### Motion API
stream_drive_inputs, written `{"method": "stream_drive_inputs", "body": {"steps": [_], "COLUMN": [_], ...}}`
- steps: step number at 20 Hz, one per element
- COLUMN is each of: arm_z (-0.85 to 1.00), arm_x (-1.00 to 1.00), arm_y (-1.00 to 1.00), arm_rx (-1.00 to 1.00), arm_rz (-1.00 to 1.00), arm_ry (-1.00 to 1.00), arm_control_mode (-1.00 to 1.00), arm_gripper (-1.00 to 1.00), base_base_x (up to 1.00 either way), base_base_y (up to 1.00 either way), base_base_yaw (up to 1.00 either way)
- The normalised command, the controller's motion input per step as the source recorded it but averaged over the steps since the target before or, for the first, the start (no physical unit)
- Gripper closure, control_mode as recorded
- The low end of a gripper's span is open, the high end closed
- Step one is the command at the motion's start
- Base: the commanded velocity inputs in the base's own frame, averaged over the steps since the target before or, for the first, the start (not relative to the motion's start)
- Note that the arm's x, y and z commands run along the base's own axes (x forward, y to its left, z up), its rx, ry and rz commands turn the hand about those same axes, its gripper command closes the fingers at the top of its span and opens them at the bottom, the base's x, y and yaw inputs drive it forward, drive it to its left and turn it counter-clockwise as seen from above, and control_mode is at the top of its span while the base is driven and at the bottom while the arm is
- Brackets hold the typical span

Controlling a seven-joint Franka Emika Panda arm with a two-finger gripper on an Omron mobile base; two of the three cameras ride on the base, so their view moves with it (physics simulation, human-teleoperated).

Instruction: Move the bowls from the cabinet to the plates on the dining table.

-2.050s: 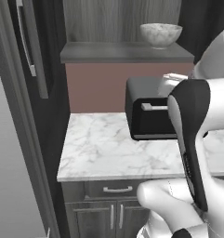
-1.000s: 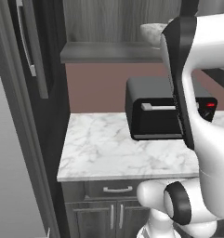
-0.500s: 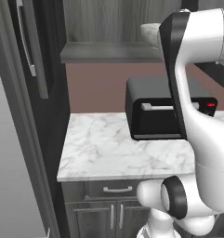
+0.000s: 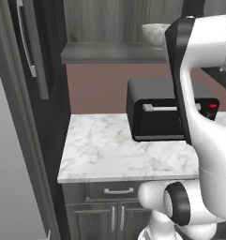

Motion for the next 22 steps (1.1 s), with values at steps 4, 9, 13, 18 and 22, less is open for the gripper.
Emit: {"method": "stream_drive_inputs", "body": {"steps": [4, 9, 13, 18, 22], "arm_z": [-0.15, 0.28, 0.45, 0.37, 0.06], "arm_x": [0.12, 0.3, 0.19, 0.26, 0.31], "arm_y": [-0.18, -0.19, -0.14, -0.02, 0.0], "arm_rx": [0.03, 0.13, 0.16, 0.12, 0.05], "arm_rz": [0.0, -0.02, -0.04, -0.06, -0.03], "arm_ry": [-0.06, -0.08, -0.11, -0.07, 0.0], "arm_control_mode": [-1.0, -1.0, -1.0, -1.0, -1.0], "arm_gripper": [-1.0, -1.0, -1.0, -1.0, -1.0], "base_base_x": [0.0, 0.0, 0.0, 0.0, 0.0], "base_base_y": [0.0, 0.0, 0.0, 0.0, 0.0], "base_base_yaw": [0.0, 0.0, 0.0, 0.0, 0.0]}}
